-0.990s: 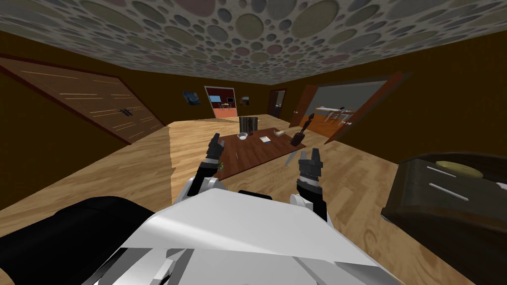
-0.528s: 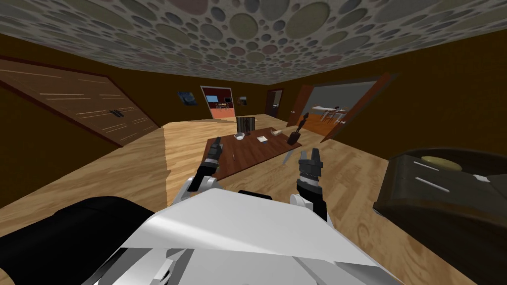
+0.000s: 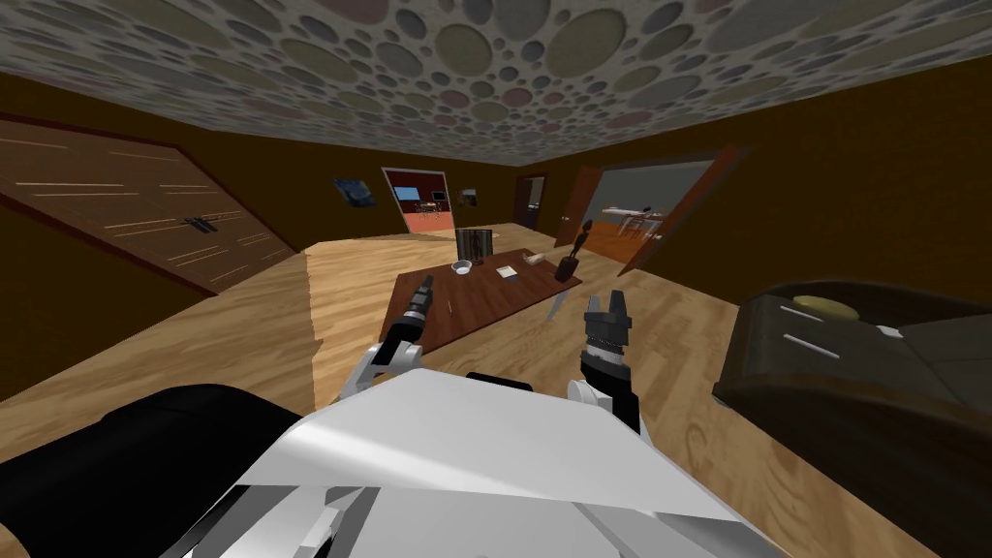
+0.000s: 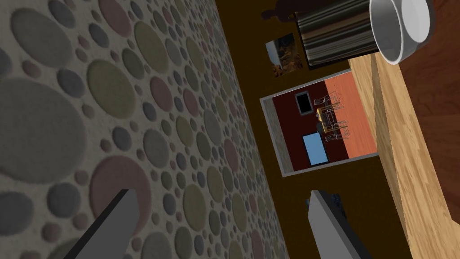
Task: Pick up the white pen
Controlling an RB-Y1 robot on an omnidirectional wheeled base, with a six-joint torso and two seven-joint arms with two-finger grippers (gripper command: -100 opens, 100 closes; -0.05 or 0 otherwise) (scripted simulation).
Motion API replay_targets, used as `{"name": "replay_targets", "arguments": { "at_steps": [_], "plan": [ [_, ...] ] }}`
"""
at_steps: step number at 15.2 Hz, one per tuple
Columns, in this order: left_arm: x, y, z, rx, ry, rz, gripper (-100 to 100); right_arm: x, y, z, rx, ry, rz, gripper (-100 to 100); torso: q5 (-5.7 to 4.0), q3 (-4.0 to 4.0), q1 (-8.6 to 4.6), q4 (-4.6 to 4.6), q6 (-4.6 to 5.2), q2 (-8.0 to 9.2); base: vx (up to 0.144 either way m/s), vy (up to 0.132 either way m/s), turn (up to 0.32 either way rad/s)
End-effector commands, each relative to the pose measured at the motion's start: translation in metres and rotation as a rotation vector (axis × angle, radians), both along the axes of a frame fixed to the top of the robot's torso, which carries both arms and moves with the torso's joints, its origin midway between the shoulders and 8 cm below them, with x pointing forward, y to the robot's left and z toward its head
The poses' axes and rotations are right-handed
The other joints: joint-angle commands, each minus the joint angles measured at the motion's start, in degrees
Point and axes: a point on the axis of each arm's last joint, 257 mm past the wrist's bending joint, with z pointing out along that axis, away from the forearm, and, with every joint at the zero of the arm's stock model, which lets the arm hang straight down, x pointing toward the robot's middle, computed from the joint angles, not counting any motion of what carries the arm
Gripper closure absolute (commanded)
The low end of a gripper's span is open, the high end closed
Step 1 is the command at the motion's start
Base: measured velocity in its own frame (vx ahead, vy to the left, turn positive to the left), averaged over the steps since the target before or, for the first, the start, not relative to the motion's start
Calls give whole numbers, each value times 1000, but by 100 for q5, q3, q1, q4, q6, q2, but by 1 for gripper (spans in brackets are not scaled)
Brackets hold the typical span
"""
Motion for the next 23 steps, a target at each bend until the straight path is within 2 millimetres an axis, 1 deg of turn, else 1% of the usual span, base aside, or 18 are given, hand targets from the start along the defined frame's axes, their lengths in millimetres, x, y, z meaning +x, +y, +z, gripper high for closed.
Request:
{"name": "replay_targets", "arguments": {
  "at_steps": [1, 2, 3, 5, 6, 7, 8, 10, 11, 12, 13, 15, 16, 18, 19, 20, 22, 23],
  "plan": [
    [1, 14, -23, 20, 75, 34, -100, 0, 0, 0, 0, 0, 0, 0, 0, 0, 0, 0, 0, 0, 13, -41, -76],
    [1, 15, -26, 18, 84, 36, -100, 0, 0, 0, 0, 0, 0, 0, 1, 0, 2, 0, 0, 0, 13, -37, -90],
    [3, 26, -42, 37, 133, 59, -100, 0, 0, 0, 0, 0, 0, 0, 1, 0, 3, 0, 1, 0, 20, -40, -160],
    [3, 27, -47, 32, 154, 63, -100, 0, 0, 0, 0, 0, 0, 0, 1, -2, 4, -1, 1, -3, 16, -32, -78],
    [3, 38, -64, 50, 205, 84, -100, 0, 0, 0, 0, 0, 0, 0, 2, -1, 7, 0, 0, -2, 13, -34, -79],
    [3, 39, -69, 45, 225, 89, -100, 0, 0, 0, 0, 0, 0, 0, 2, -1, 6, 0, 2, -2, 13, -36, -100],
    [3, 49, -85, 62, 272, 106, -100, 0, 0, 0, 0, 0, 0, 0, 2, -1, 6, -1, 1, -1, 20, -35, -144],
    [1, 50, -91, 57, 298, 111, -100, 0, 0, 0, 0, 0, 0, 0, 2, -2, 7, -1, 2, -3, 15, -25, -92],
    [0, 60, -109, 72, 353, 128, -100, 0, 0, 0, 0, 0, 0, 0, 2, -1, 9, 0, 0, -1, 9, -25, -110],
    [-1, 61, -114, 67, 372, 131, -100, 0, 0, 0, 0, 0, 0, 0, 3, -1, 10, 0, 2, -1, 10, -23, -119],
    [-2, 70, -130, 82, 423, 144, -100, 0, 0, 0, 0, 0, 0, 0, 3, 0, 11, 0, 1, 0, 14, -24, -180],
    [-4, 71, -136, 77, 447, 147, -100, 0, 0, 0, 0, 0, 0, 0, 3, -1, 12, 0, 1, -1, 15, -14, -91],
    [-7, 80, -154, 89, 506, 158, -100, 0, 0, 0, 0, 0, 0, 0, 3, 0, 14, 0, -1, 0, 14, -12, -116],
    [-9, 81, -158, 85, 522, 161, -100, 0, 0, 0, 0, 0, 0, 0, 4, 0, 16, 0, 1, 0, 11, -6, -82],
    [-12, 89, -175, 96, 579, 169, -100, 0, 0, 0, 0, 0, 0, 0, 4, 1, 18, 0, -1, 1, 11, -5, -136],
    [-14, 89, -180, 92, 597, 171, -100, 0, 0, 0, 0, 0, 0, 0, 4, 1, 17, 0, 2, 1, 11, -4, -136],
    [-21, 98, -200, 99, 670, 177, -100, 0, 0, 0, 0, 0, 0, 0, 4, 0, 18, 0, 3, 0, 13, -3, -158],
    [-21, 98, -200, 98, 671, 178, -100, 0, 0, 0, 0, 0, 0, 0, 5, 0, 20, 0, 2, -1, 11, 2, -39]
  ]
}}
